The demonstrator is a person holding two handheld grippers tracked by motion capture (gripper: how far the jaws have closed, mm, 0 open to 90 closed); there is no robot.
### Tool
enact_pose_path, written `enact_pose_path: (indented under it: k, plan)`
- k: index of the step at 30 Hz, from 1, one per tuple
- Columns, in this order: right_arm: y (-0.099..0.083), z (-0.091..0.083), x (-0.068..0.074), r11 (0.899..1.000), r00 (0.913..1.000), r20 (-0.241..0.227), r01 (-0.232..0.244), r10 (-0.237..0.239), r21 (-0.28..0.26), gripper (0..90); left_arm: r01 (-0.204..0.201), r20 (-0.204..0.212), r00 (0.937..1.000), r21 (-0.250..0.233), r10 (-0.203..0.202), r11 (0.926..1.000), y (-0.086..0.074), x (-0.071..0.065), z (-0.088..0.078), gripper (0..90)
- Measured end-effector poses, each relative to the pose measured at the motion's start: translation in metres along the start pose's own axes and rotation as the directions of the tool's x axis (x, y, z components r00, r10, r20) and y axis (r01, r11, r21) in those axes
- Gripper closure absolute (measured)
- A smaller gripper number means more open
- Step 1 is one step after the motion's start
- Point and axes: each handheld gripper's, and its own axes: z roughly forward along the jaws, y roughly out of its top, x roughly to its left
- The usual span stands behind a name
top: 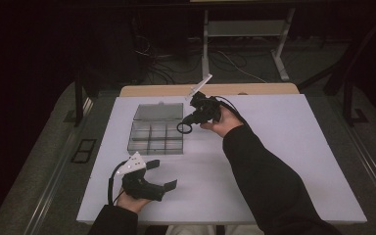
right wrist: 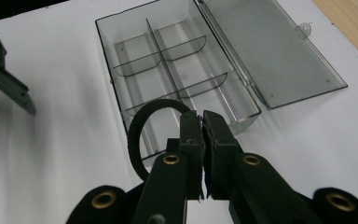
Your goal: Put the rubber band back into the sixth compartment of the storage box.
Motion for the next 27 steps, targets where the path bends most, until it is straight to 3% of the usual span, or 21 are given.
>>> enact_pose_path:
  k: [13,27]
  plan:
    - [0.014,0.026,-0.003,1.000,0.9996,0.026,0.010,-0.010,-0.013,85.6,-0.006,0.001,1.0000,-0.003,0.006,1.0000,0.001,0.002,0.000,0.0]
    - [0.009,0.049,-0.015,0.999,0.9981,0.047,-0.038,0.040,-0.032,85.7,-0.001,0.008,1.0000,-0.004,0.001,1.0000,0.001,0.002,0.000,0.0]
